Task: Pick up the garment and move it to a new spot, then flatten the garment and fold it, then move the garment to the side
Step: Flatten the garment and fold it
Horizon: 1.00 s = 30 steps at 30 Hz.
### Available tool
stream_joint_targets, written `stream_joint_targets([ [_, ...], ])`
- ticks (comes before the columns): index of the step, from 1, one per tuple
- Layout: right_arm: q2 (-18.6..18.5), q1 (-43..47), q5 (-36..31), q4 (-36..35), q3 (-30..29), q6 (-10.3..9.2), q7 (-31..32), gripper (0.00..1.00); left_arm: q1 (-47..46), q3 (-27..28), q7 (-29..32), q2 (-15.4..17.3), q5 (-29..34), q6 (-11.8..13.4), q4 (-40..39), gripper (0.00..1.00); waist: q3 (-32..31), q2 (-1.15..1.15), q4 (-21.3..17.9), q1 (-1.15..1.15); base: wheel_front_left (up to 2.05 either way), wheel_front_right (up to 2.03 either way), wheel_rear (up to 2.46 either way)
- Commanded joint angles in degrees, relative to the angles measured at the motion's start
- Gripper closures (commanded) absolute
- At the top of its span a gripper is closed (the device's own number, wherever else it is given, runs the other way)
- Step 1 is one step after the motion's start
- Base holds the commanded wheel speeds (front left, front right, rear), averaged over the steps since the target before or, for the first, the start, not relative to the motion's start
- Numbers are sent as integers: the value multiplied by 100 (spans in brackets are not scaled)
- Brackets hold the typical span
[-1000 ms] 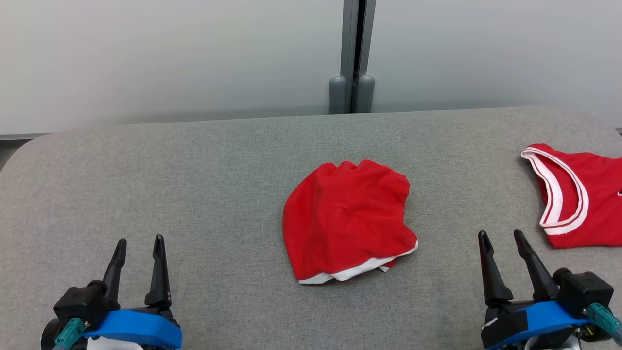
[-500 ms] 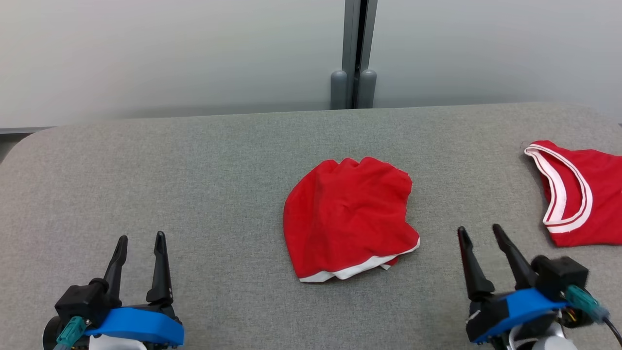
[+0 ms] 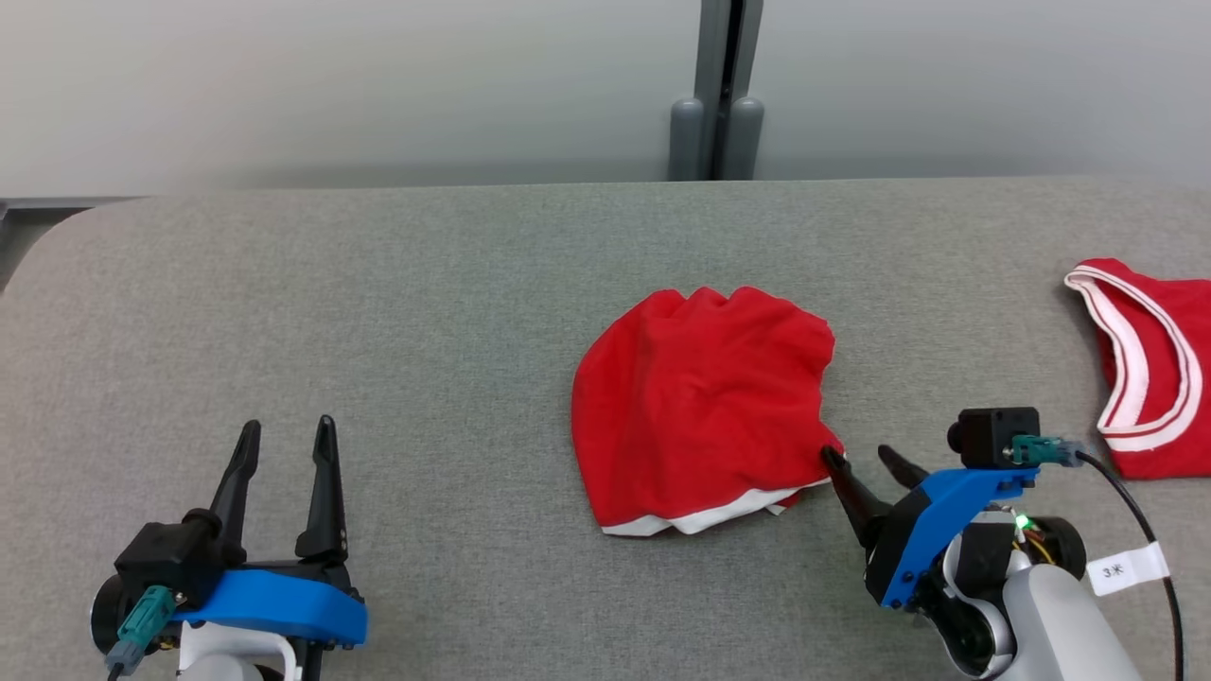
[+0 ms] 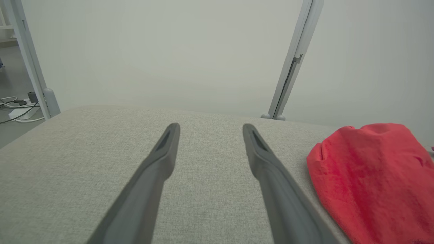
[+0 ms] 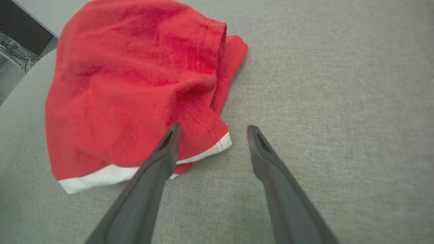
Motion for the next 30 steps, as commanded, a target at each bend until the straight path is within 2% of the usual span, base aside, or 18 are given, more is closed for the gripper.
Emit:
stream_joint_targets([
  [1, -8, -147, 68, 201, 13, 0, 15, 0, -75, -5, -24, 4, 25, -22, 10, 0, 51, 0, 76, 0, 0, 0, 0],
  [8, -9, -464, 101, 1026, 83, 0, -249, 0, -97, -15, -24, 11, 45, -30, 24, 0, 123, 0, 184, 0, 0, 0, 0],
  [9, -10, -578, 141, 1265, 144, 0, -348, 27, -106, -14, -24, 25, 44, -34, 29, 0, 134, 0, 208, 0, 0, 0, 0],
  [10, -10, -578, 141, 1265, 144, 0, -348, 27, -106, -14, -24, 25, 44, -34, 29, 0, 134, 0, 208, 0, 0, 0, 0],
  [12, -10, -661, 185, 1479, 198, 0, -434, 100, -110, -15, -24, 32, 42, -33, 32, 0, 134, 0, 224, 0, 0, 0, 0],
  [17, -12, -818, 191, 1807, 337, 0, -629, 100, -79, -24, -24, 31, 33, -12, 40, 0, 111, 0, 237, 0, 0, 0, 0],
  [22, -11, -902, -197, 1650, 188, 0, -987, 100, 18, -5, -24, 21, -3, -5, 54, 0, 5, 0, 205, 0, 0, 0, 0],
  [26, -8, -873, -520, 1024, 145, 0, -1041, 100, 71, 4, -24, 0, -9, -3, 36, 0, -97, 0, 190, 0, 0, 0, 0],
  [30, -8, -864, -479, -55, 358, 0, -802, 100, 94, 14, -25, -23, 3, 15, -13, 0, -144, 0, 196, 0, 0, 0, 0],
])
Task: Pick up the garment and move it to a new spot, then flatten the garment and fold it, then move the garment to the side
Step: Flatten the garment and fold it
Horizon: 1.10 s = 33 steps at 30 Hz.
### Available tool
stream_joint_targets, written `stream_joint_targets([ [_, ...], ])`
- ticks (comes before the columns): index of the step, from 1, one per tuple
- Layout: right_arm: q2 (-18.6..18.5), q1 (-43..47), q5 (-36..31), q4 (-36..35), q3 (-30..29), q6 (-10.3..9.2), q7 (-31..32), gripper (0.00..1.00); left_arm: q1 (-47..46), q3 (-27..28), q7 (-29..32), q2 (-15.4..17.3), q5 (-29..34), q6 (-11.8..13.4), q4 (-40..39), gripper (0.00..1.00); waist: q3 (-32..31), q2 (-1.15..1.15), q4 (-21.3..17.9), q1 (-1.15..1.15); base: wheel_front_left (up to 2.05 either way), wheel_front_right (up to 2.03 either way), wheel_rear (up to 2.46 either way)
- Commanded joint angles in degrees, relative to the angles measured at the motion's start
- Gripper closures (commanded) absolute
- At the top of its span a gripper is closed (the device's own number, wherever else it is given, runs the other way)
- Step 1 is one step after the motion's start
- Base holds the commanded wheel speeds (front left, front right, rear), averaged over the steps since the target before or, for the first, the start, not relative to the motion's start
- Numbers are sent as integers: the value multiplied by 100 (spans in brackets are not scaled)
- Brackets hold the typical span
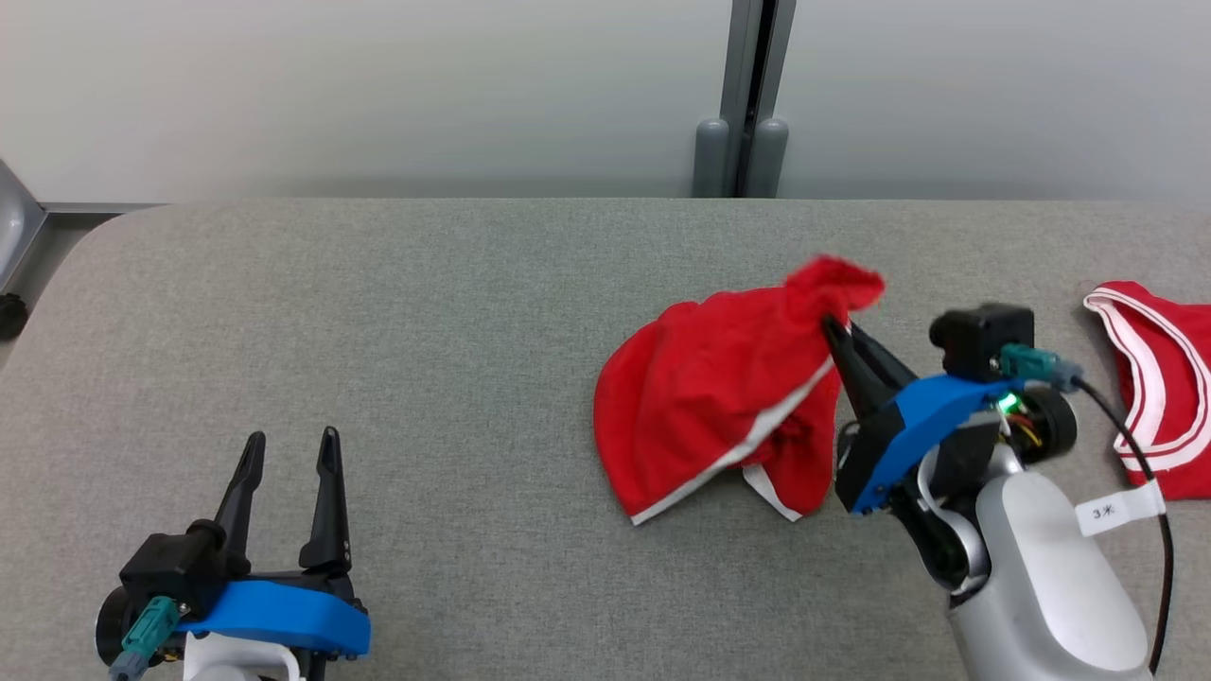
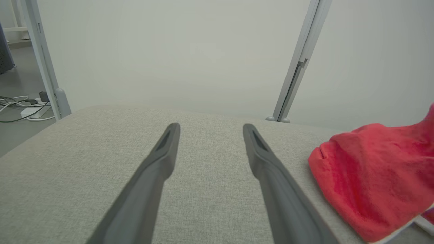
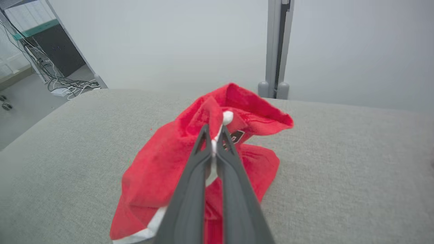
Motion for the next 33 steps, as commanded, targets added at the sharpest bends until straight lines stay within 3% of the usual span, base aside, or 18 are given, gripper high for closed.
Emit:
stream_joint_targets([
  [1, -9, -63, 59, -210, 75, 0, 93, 100, 3, 31, -25, 3, 3, 28, -26, 0, 6, 0, 7, 0, 0, 0, 0],
  [5, -10, -360, 292, -956, 480, 0, 551, 100, -67, 37, -25, -13, 10, 24, -82, 0, 85, 0, 45, 0, 0, 0, 0],
  [10, -11, -1182, 904, -1034, 1077, 0, 568, 100, -171, 15, -25, -45, 39, -1, -122, 0, 227, 0, 142, 0, 0, 0, 0],
  [17, -11, -2581, 1815, -738, 1798, 0, -219, 100, -263, 42, -25, -76, 72, -55, -95, 0, 301, 0, 256, 0, 0, 0, 0],
  [23, -13, -3382, 2182, -464, 1836, 0, -1074, 100, -228, 83, -25, -98, 113, -64, -104, 0, 278, 0, 233, 0, 0, 0, 0],
  [28, -14, -3111, 1838, -20, 1459, 0, -1195, 100, -180, 146, -25, -116, 122, -60, -146, 0, 280, 0, 115, 0, 0, 0, 0],
  [33, -141, -1781, 1397, 245, 812, 0, -863, 100, -129, 170, -25, -161, 149, -68, -152, 0, 291, 0, -11, 0, 0, 0, 0],
])
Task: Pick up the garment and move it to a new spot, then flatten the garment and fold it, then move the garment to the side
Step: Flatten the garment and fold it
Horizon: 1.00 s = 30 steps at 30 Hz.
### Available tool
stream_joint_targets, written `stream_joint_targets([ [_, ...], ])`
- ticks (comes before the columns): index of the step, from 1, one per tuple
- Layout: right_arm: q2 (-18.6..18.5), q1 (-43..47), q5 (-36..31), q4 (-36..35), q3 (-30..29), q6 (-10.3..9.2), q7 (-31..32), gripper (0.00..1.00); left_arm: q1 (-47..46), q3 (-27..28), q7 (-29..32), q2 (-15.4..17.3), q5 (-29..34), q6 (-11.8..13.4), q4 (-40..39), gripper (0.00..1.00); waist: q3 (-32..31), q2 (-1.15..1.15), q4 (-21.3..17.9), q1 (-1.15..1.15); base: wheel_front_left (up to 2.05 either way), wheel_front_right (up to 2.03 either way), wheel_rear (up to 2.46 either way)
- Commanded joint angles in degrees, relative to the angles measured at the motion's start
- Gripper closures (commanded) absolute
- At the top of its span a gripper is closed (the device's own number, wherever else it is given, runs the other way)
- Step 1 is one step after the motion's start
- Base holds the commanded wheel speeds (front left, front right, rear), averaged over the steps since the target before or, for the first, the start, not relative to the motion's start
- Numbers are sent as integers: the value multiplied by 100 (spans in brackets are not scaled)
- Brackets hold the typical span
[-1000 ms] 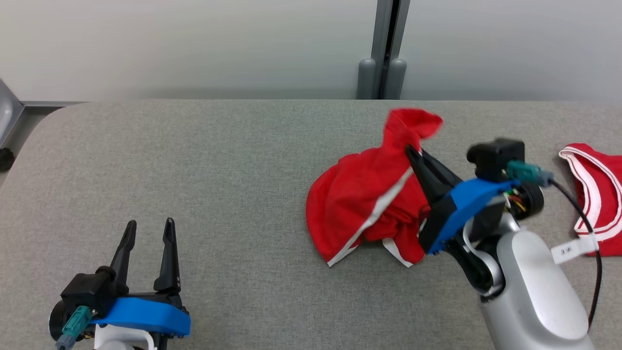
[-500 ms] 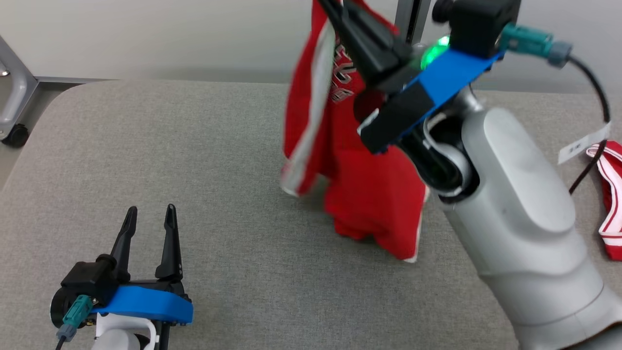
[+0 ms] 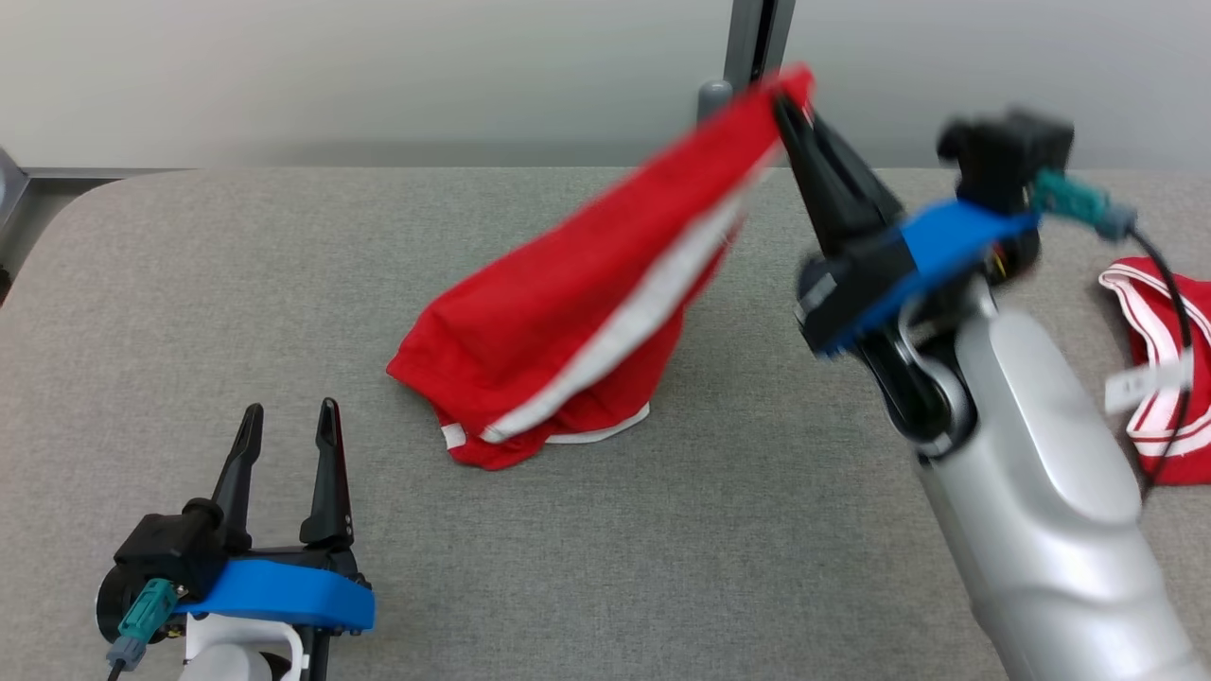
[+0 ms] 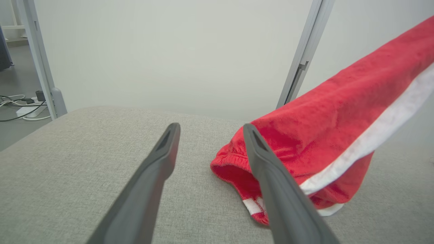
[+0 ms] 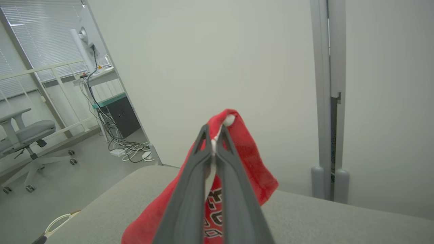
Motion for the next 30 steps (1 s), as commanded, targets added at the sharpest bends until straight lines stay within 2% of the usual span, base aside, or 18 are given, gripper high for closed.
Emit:
stream_joint_targets([
  [1, -129, 420, -79, 59, -207, 0, 39, 100, 26, 32, -25, 3, 38, -12, -19, 0, 8, 0, -32, 0, 0, 0, 0],
  [3, -227, 969, -291, 143, -529, 0, 20, 100, 25, 38, -25, 0, 48, -22, -14, 0, 13, 0, -67, 0, 0, 0, 0],
  [9, -167, 2100, -685, 262, -1499, 0, -73, 100, 25, 59, -25, 30, 69, -43, -14, 0, 17, 0, -195, 0, 0, 0, 0],
  [13, -74, 2434, -911, 226, -1750, 0, -13, 100, 15, 40, -25, 57, 91, -59, 4, 0, 7, 0, -264, 0, 0, 0, 0],
  [14, -63, 2494, -963, 205, -1765, 0, 10, 79, 12, 33, -25, 62, 94, -50, 12, 0, 1, 0, -272, 0, 0, 0, 0],
  [15, -51, 2540, -990, 177, -1787, 0, 28, 6, 11, 27, -25, 68, 96, -57, 22, 0, -9, 0, -280, 0, 0, 0, 0],
  [16, -40, 2583, -1036, 155, -1816, 0, 35, 0, 12, 19, -25, 67, 97, -60, 28, 0, -20, 0, -286, 0, 0, 0, 0],
  [23, 4, 2906, -1627, -157, -2092, 0, -110, 0, 62, -21, -25, 86, 102, -54, 62, 0, -124, 0, -289, 0, 0, 0, 0],
  [30, 37, 3441, -2215, -781, -2339, 0, -593, 0, 159, -22, -25, 40, 113, -39, 11, 0, -260, 0, -290, 0, 0, 0, 0],
])
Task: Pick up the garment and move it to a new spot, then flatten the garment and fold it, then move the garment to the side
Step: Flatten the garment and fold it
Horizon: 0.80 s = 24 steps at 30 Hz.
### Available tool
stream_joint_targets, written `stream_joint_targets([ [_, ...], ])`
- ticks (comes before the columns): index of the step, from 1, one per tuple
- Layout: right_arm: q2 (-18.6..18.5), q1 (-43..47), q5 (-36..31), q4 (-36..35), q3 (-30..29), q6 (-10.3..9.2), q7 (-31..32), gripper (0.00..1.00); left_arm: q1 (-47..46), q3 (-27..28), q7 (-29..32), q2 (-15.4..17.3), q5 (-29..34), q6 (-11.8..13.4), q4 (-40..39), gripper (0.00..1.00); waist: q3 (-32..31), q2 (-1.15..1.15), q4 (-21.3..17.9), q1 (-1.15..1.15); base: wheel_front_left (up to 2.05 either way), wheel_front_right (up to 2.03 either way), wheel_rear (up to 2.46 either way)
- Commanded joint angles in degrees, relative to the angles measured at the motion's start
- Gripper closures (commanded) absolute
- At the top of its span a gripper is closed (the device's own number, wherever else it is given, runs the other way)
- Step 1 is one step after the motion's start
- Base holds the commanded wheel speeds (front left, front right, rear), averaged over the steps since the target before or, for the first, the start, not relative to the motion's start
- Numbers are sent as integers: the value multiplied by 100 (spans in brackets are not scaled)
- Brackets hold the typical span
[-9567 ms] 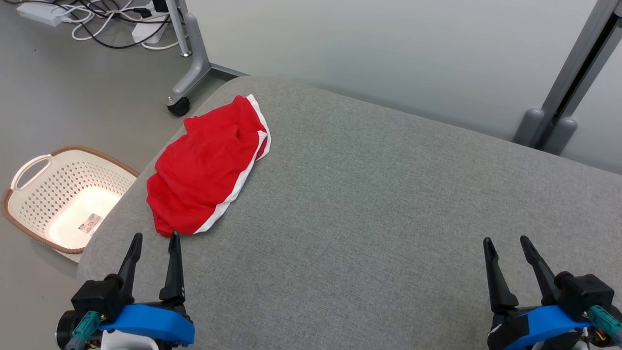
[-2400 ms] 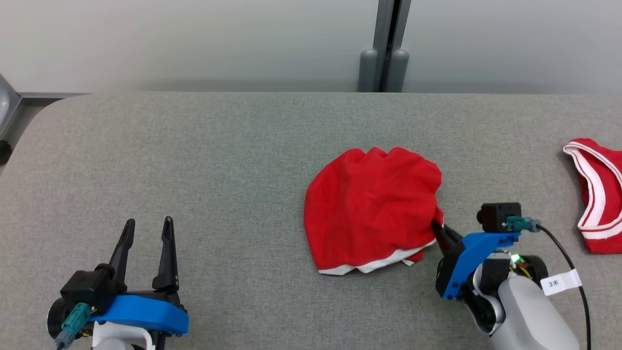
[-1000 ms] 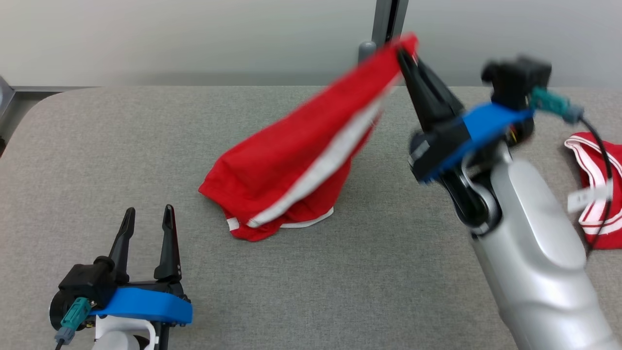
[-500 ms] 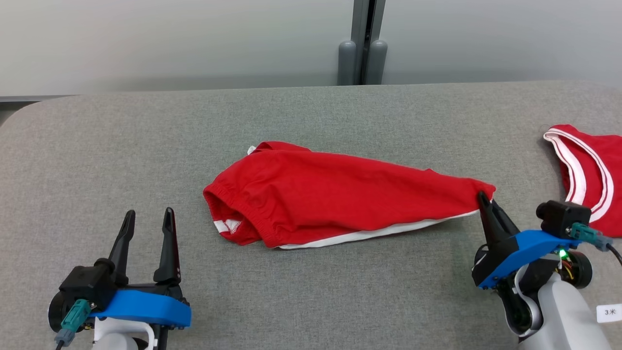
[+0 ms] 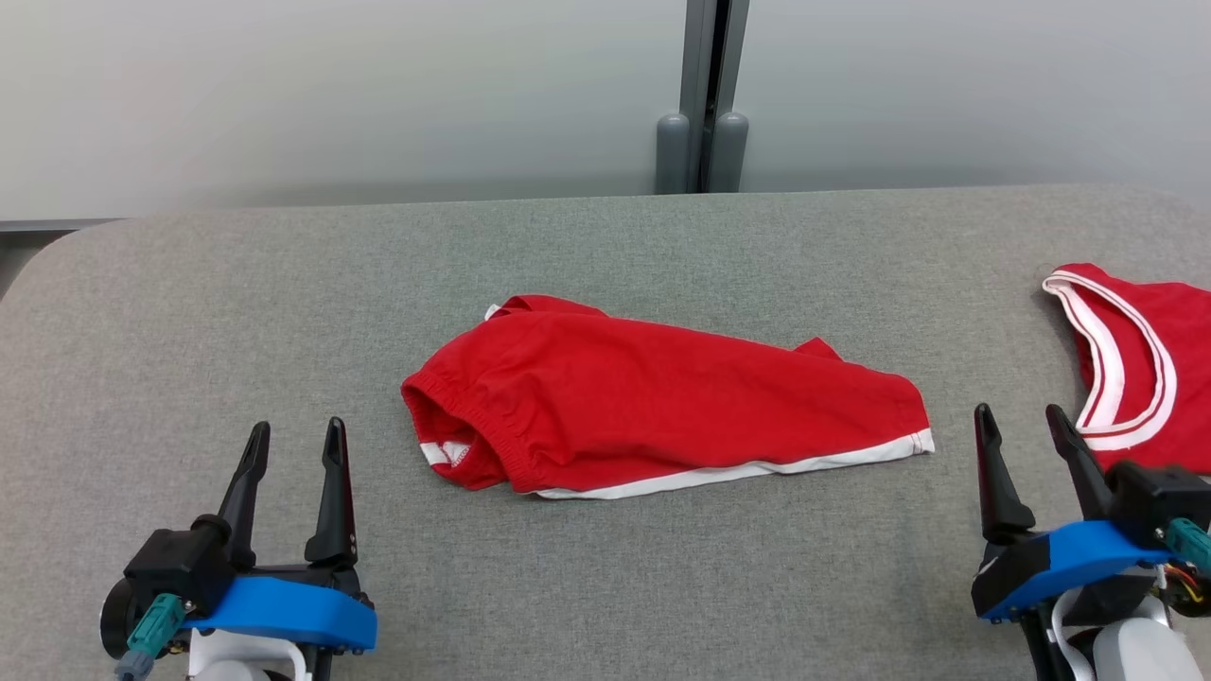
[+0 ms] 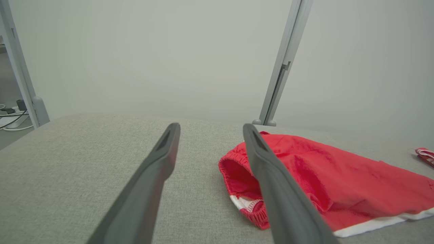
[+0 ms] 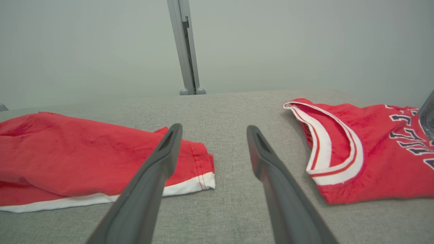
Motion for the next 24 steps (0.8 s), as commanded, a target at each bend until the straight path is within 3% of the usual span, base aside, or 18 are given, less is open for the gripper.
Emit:
stream_joint_targets([
  [1, 13, 117, -47, -68, -23, 0, -73, 0, 36, 8, -25, -2, 20, 22, -25, 0, -18, 0, -10, 0, 0, 0, 0],
  [9, 22, 575, -214, -551, -45, 0, -600, 0, 188, 94, -25, -97, 165, 11, -118, 0, -167, 0, -37, 0, 0, 0, 0],
  [24, 22, 902, 7, -732, 202, 0, -530, 0, 373, 251, -25, -153, 271, -79, 84, 0, -395, 0, -89, 0, 0, 0, 0],
])
